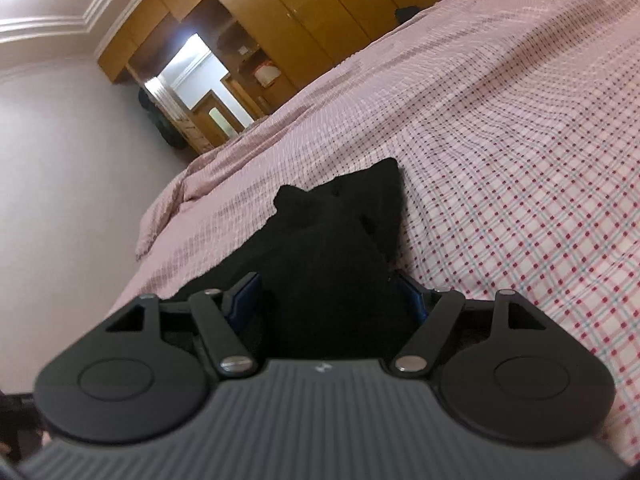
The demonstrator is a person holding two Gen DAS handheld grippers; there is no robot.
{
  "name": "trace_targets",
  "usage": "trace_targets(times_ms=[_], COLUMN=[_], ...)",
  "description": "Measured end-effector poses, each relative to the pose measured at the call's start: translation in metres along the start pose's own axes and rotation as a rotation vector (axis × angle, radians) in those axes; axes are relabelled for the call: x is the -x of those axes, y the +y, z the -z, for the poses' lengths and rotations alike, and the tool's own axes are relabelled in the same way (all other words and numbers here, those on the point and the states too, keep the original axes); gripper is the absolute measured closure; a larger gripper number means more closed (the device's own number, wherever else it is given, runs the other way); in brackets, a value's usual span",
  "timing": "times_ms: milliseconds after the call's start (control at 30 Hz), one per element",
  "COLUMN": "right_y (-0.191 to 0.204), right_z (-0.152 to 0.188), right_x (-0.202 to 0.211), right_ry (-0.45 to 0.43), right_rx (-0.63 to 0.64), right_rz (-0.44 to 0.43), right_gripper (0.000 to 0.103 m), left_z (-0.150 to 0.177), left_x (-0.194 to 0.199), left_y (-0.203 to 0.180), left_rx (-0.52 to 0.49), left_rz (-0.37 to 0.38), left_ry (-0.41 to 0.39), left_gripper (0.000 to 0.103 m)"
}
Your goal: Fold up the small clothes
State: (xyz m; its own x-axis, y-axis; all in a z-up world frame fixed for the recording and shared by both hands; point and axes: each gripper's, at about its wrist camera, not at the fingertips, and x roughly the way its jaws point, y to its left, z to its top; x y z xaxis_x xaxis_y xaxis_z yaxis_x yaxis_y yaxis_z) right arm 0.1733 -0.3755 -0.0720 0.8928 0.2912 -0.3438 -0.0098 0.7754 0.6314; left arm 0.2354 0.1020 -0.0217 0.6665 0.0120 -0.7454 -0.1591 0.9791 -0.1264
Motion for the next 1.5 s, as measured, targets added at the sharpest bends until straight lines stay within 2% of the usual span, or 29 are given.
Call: trace_targets(times_ms=[467, 567, 633, 733, 833, 1000, 1067, 1167, 1400, 1500], right_y=[0.007, 0.005, 0.001, -0.010, -0.015, -0.014, -0.010, -0.008, -0.013, -0.012], right_z=[0.001, 0.001, 0.001, 0.001, -0.001, -0.005, -0.007, -0.004, -0.001, -0.006], right_x=[-0.013, -0.018, -0.017, -0.014, -0.012, -0.007, -0.007, -0.014, -0.017, -0.018], right_ry=[-0.013, -0.022, -0.027, -0.030, -0.028, -0.035, -0.028, -0.009, -0.013, 0.006], right_rx=[-0.028, -0.053, -0.084, -0.165, -0.213, -0.270, -0.253, -0.224, -0.214, -0.201], right_rz=[0.023, 0.029, 0.028, -0.005, -0.040, -0.088, -0.067, 0.018, 0.006, 0.006], right_gripper=[0.033, 0.044, 0.059, 0.075, 0.079, 0.080, 0.080, 0.074, 0.074, 0.077], left_z=[0.003, 0.004, 0.005, 0.005, 0.004, 0.003, 0.003, 0.003, 0.003, 0.003], left_x=[0.005, 0.006, 0.006, 0.006, 0.008, 0.014, 0.015, 0.017, 0.024, 0.026], left_y=[0.002, 0.003, 0.004, 0.005, 0.006, 0.008, 0.010, 0.013, 0.016, 0.016], left_rx=[0.028, 0.036, 0.040, 0.042, 0.042, 0.039, 0.039, 0.050, 0.052, 0.043], left_rz=[0.004, 0.007, 0.009, 0.012, 0.012, 0.000, -0.004, -0.004, -0.012, -0.014], left_ry=[0.021, 0.023, 0.024, 0.026, 0.030, 0.025, 0.024, 0.025, 0.013, 0.008], left_gripper=[0.016, 0.016, 0.016, 0.016, 0.016, 0.016, 0.016, 0.016, 0.016, 0.016])
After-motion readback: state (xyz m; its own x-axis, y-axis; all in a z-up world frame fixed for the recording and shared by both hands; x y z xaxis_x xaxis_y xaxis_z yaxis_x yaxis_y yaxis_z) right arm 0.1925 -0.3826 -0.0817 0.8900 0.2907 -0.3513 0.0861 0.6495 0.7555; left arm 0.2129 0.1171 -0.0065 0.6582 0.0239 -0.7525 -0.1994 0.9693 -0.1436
